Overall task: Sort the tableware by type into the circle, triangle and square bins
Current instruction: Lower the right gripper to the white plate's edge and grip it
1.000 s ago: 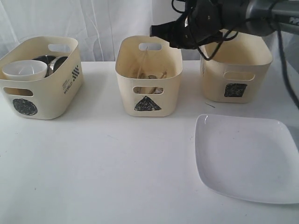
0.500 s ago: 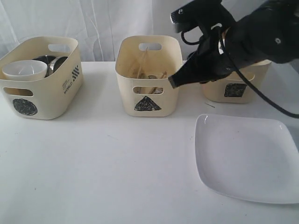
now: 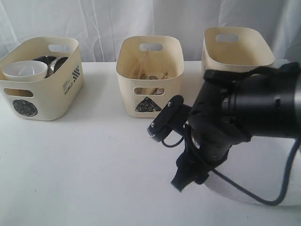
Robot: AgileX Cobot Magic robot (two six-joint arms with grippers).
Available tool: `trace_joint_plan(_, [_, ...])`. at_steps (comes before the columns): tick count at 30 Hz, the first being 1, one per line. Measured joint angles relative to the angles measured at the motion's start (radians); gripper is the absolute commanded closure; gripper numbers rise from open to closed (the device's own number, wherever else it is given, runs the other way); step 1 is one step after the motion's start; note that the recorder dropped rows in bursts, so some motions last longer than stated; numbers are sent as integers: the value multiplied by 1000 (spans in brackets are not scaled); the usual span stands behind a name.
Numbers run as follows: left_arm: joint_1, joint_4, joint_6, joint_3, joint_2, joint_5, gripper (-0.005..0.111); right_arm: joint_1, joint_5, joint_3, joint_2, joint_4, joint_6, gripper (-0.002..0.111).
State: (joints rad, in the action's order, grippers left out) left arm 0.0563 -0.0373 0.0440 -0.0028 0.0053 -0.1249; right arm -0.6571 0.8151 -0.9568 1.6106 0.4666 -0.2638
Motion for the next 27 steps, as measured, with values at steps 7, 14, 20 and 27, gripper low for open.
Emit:
trace_joint_plan(7, [0, 0, 0, 0, 0, 0, 107, -76, 12, 0, 119, 6, -45, 45])
trace_joint_plan(14, [0, 0, 0, 0, 0, 0, 107, -76, 18, 0, 170, 44, -90, 46])
trace_joint_plan(20, [0, 0, 0, 0, 0, 0, 107, -76, 34, 0, 225, 77, -122, 46])
trace_joint_plan(27, [0, 0, 0, 0, 0, 0, 107, -70, 44, -10, 249, 131, -168, 46])
